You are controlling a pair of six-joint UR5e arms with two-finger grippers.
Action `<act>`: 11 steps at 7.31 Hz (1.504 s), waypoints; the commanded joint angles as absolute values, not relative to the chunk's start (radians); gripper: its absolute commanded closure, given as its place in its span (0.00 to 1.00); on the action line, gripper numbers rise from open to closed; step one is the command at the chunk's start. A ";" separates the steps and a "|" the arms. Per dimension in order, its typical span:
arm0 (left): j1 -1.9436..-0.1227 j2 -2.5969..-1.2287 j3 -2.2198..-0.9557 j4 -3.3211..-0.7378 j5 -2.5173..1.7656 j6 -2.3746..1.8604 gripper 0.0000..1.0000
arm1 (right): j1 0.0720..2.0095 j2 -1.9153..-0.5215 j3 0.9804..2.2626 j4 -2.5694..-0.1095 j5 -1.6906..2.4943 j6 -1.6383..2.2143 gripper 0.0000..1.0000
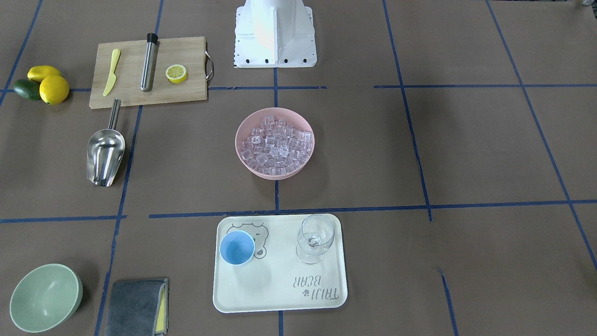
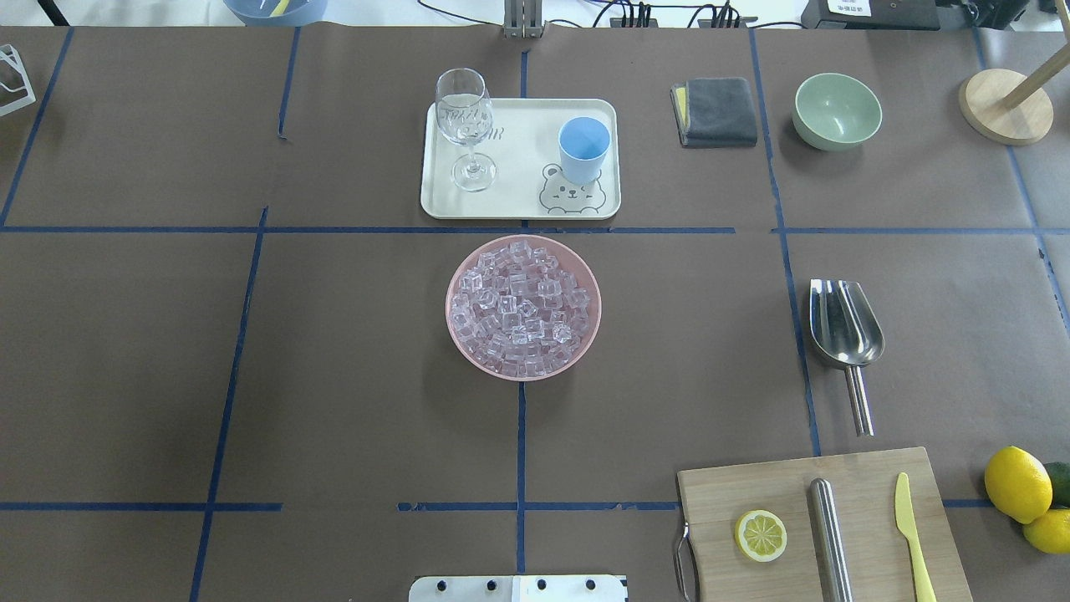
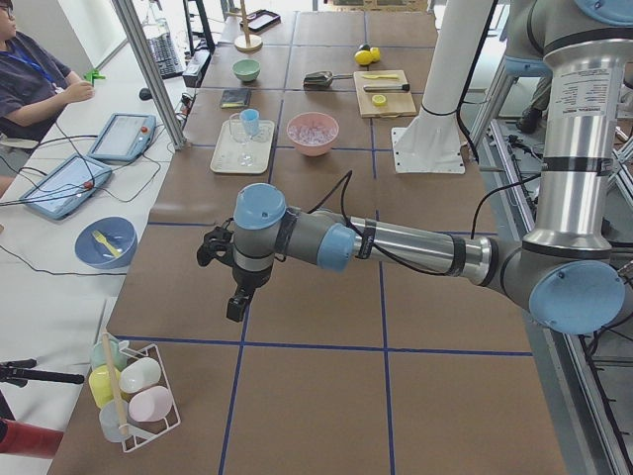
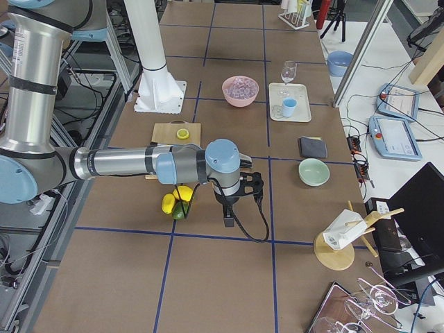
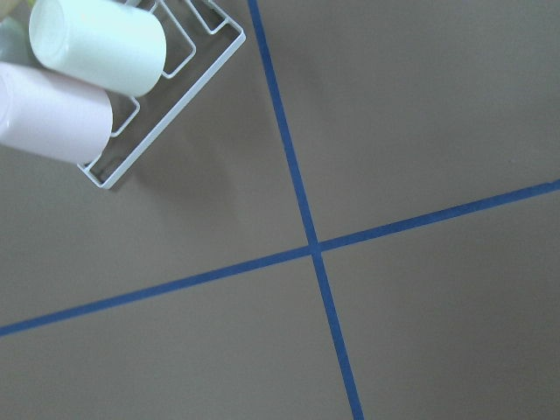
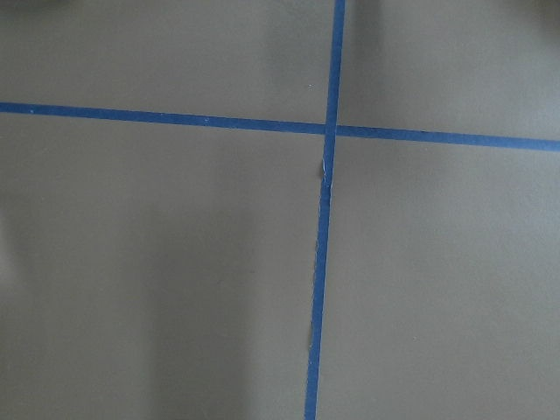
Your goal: Put ice in cup with scoop
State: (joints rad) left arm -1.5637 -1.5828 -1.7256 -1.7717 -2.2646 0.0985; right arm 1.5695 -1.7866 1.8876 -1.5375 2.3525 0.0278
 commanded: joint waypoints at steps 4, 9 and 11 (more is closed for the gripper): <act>-1.459 -1.618 -1.628 -2.171 -2.414 0.098 0.00 | 1.468 -1.711 1.873 -1.520 2.355 0.038 0.00; -1.076 -1.690 -1.628 -2.536 -2.402 0.097 0.00 | 1.300 -1.649 1.879 -1.387 2.347 0.306 0.00; -0.972 -1.767 -1.602 -2.540 -2.401 0.103 0.00 | 1.223 -1.603 1.882 -1.381 2.344 0.427 0.00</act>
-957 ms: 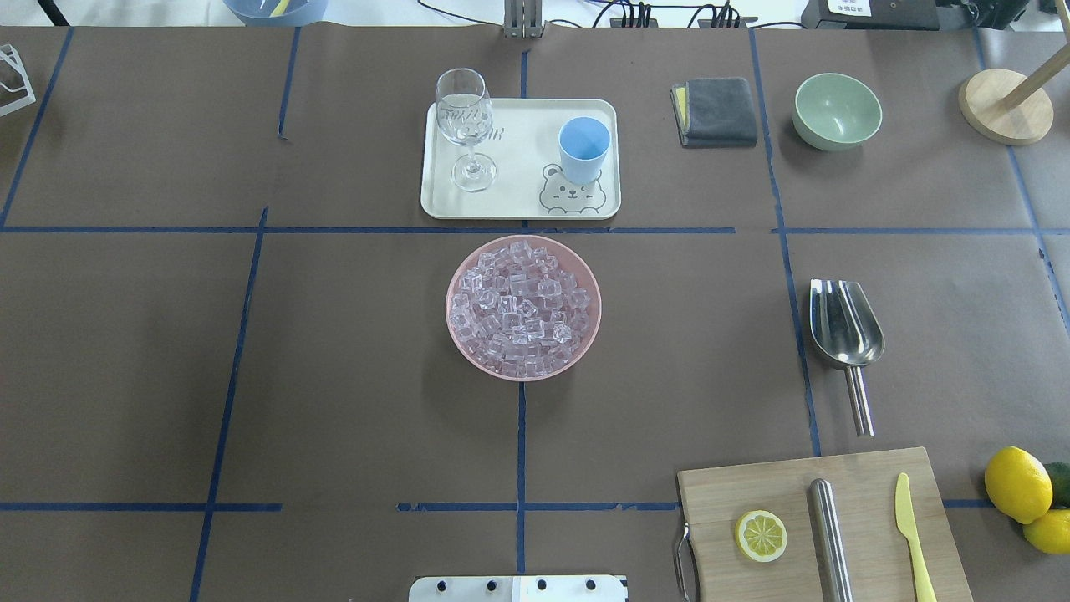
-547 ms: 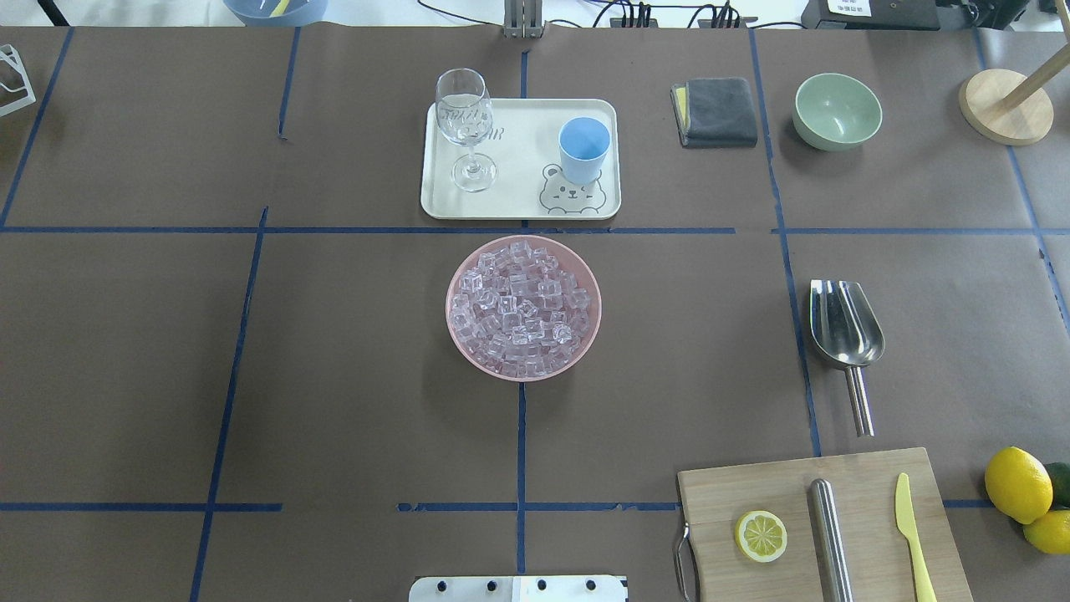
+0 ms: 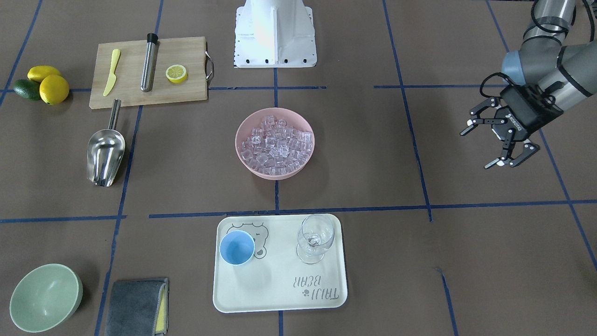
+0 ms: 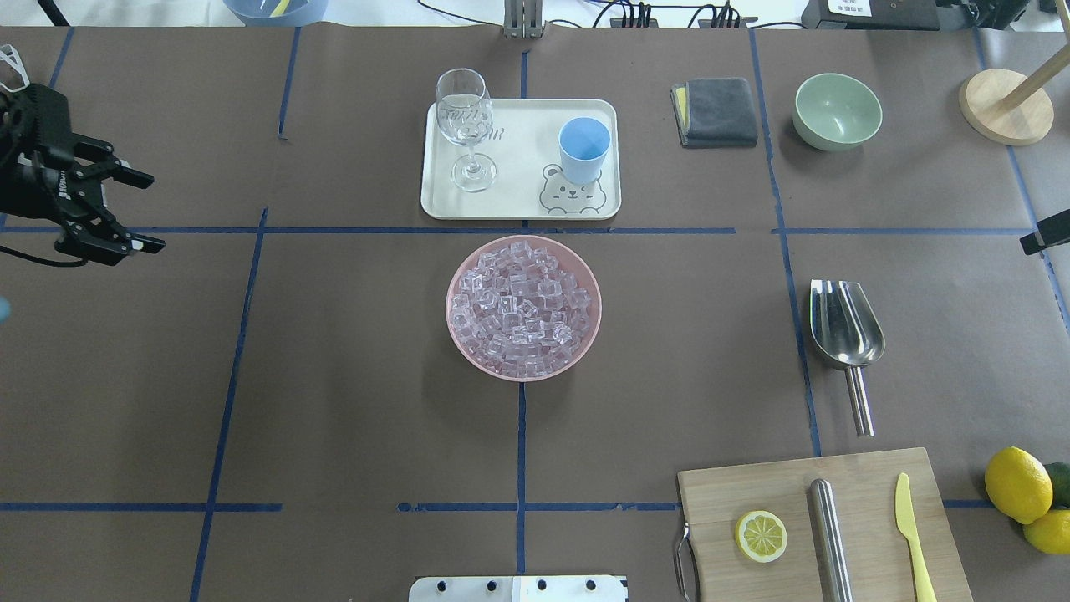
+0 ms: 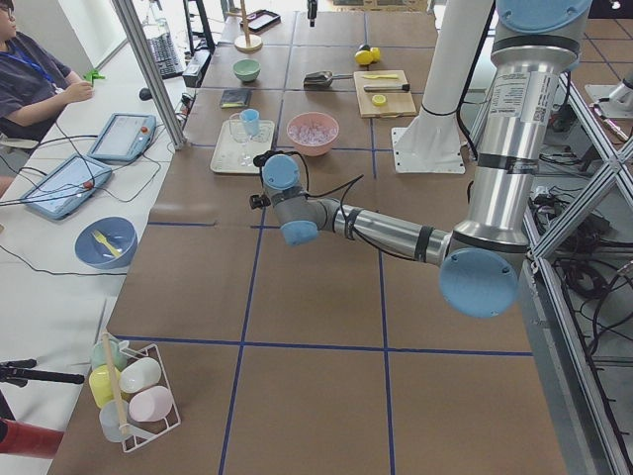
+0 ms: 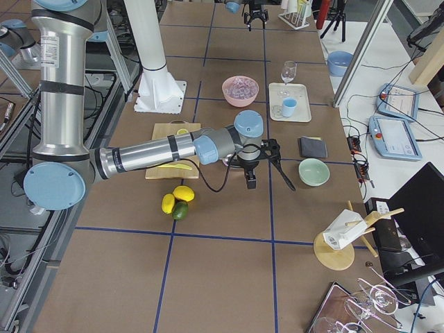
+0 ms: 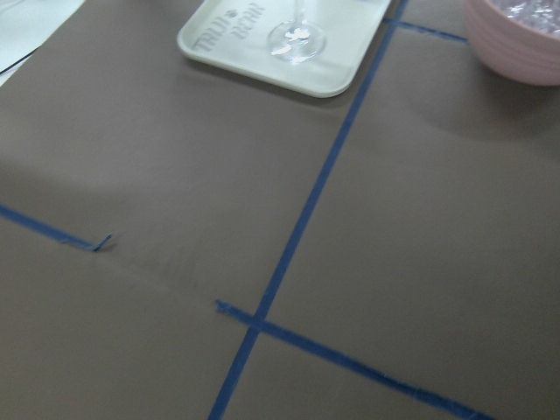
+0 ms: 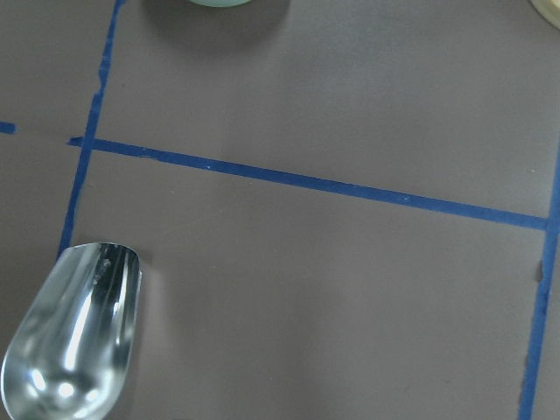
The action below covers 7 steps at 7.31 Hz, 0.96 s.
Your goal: Put ice in cup with scoop
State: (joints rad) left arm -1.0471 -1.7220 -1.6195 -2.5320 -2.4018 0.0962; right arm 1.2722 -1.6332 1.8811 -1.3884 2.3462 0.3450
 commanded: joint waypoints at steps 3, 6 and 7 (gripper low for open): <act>-0.794 -1.879 -1.568 -2.560 -2.282 0.094 0.00 | 1.158 -1.592 1.929 -1.367 2.295 0.587 0.00; -0.620 -1.927 -1.457 -2.755 -2.110 0.092 0.00 | 1.108 -1.606 2.006 -1.368 2.286 0.704 0.00; -0.577 -1.956 -1.407 -2.820 -2.061 0.025 0.00 | 1.108 -1.617 2.009 -1.368 2.284 0.704 0.00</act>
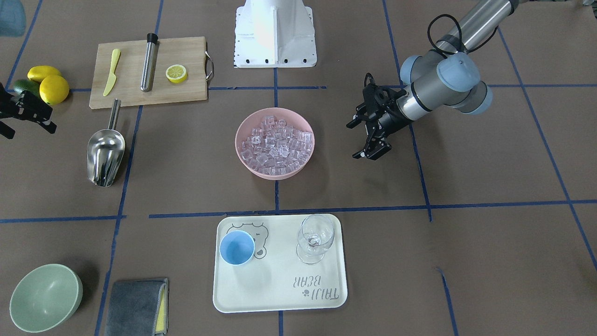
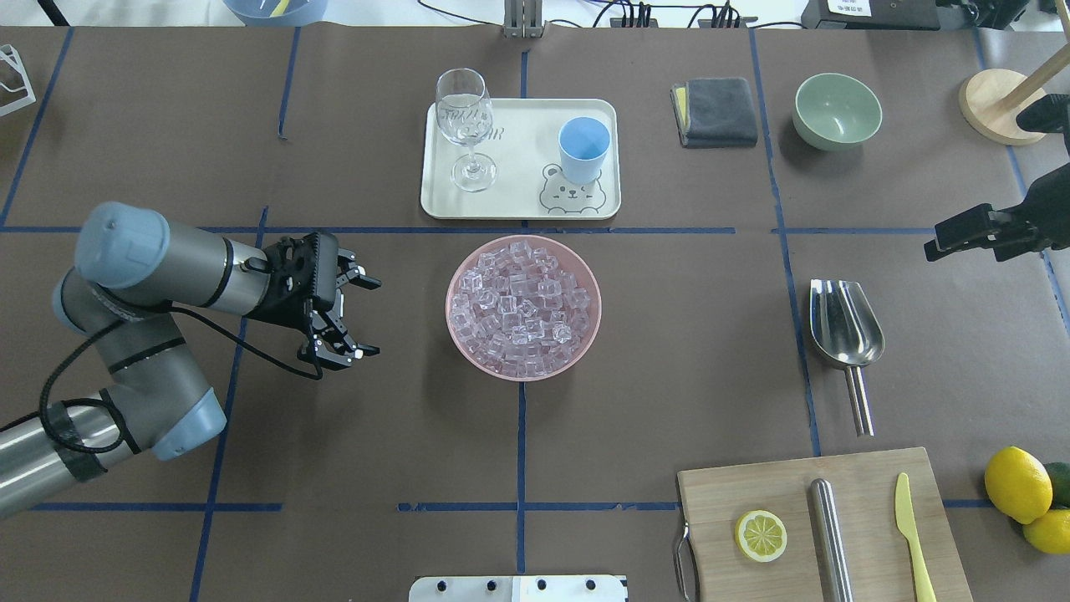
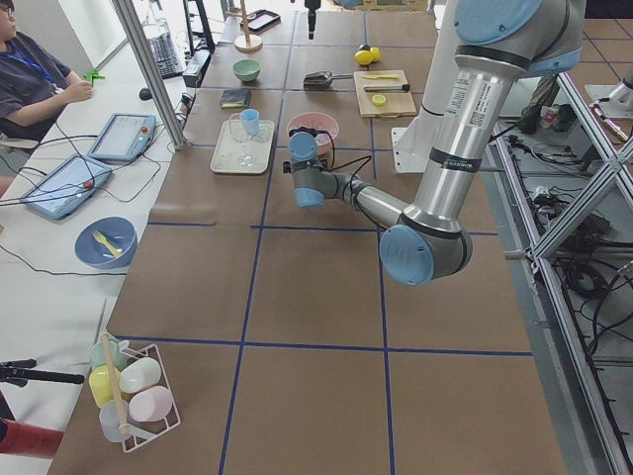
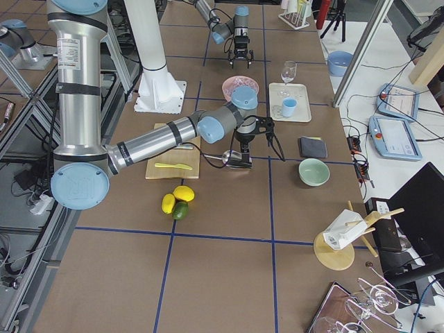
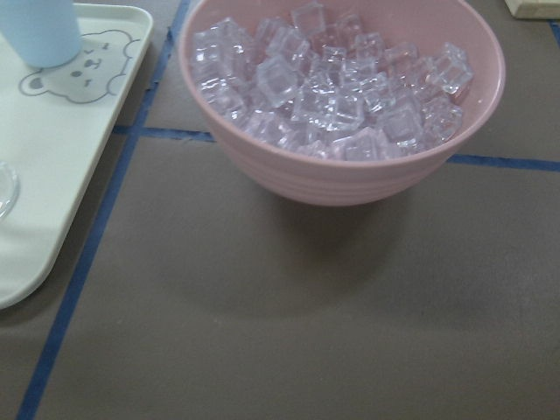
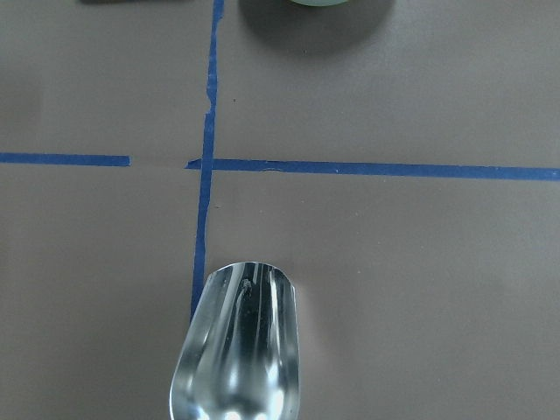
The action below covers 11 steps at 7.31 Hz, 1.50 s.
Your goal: Put ice in cup with scoop
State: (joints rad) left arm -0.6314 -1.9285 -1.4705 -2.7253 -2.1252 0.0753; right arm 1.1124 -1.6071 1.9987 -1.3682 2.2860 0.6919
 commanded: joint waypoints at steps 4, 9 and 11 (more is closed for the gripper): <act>-0.506 -2.065 -1.342 -2.816 -1.987 -0.055 0.00 | 1.097 -1.652 2.042 -1.368 2.284 0.706 0.00; -0.512 -2.068 -1.342 -2.818 -1.987 -0.058 0.00 | 0.873 -1.739 2.134 -1.333 2.148 0.926 0.00; -0.512 -2.068 -1.342 -2.821 -1.987 -0.057 0.00 | 0.714 -1.781 2.132 -1.215 2.013 1.137 0.00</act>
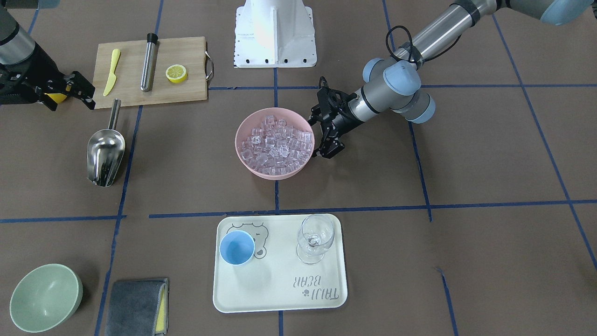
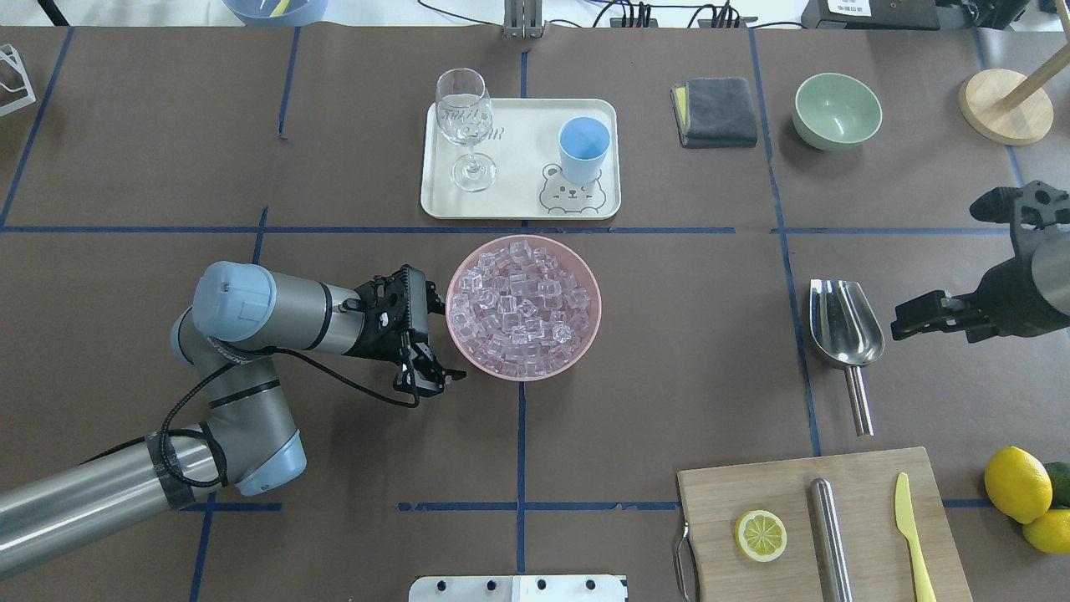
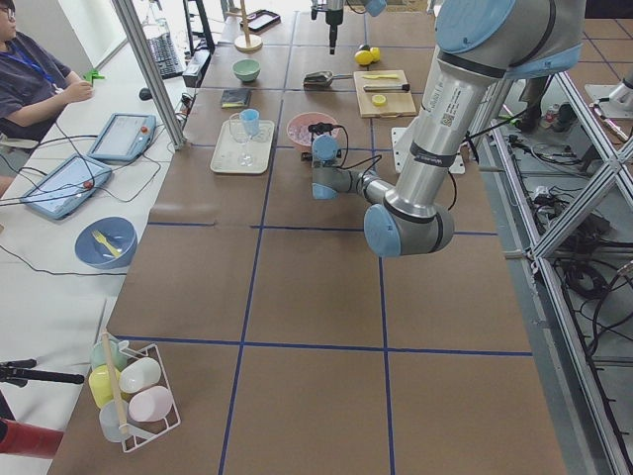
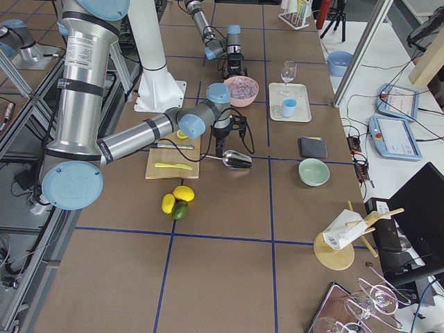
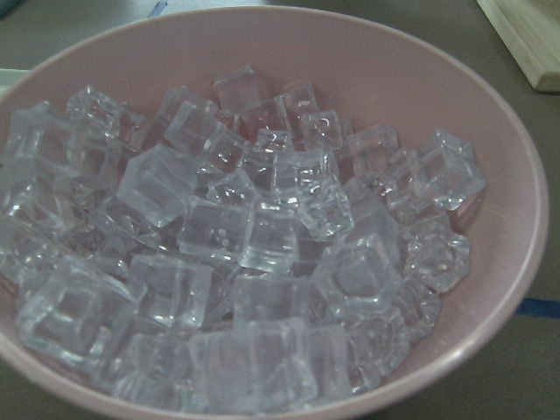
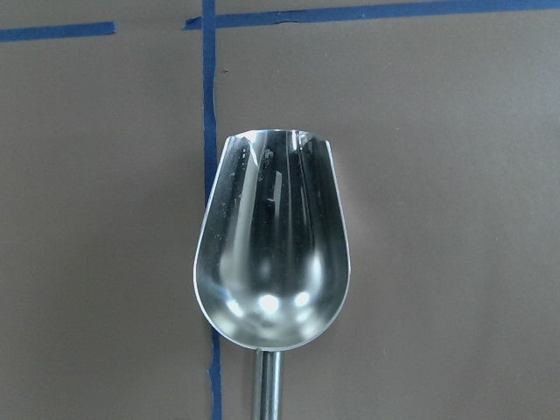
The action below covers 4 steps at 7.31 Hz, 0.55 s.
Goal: Put ice in cup with scoop
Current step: 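Reach the right gripper down and grasp the silver scoop handle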
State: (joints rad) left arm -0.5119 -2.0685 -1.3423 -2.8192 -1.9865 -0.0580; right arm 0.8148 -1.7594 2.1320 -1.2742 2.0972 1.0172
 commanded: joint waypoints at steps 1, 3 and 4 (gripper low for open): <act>-0.512 -2.068 -1.342 -2.823 -1.987 -0.058 0.00 | 0.651 -1.779 2.126 -1.213 1.955 1.191 0.00; -0.514 -2.069 -1.344 -2.826 -1.987 -0.058 0.00 | 0.598 -1.719 2.039 -1.204 1.937 1.197 0.00; -0.514 -2.069 -1.344 -2.827 -1.987 -0.058 0.00 | 0.583 -1.710 2.020 -1.204 1.931 1.193 0.01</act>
State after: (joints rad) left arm -0.5136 -2.0692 -1.3431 -2.8255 -1.9865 -0.0582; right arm 0.6089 -1.7338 2.0562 -1.2079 1.9436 1.1908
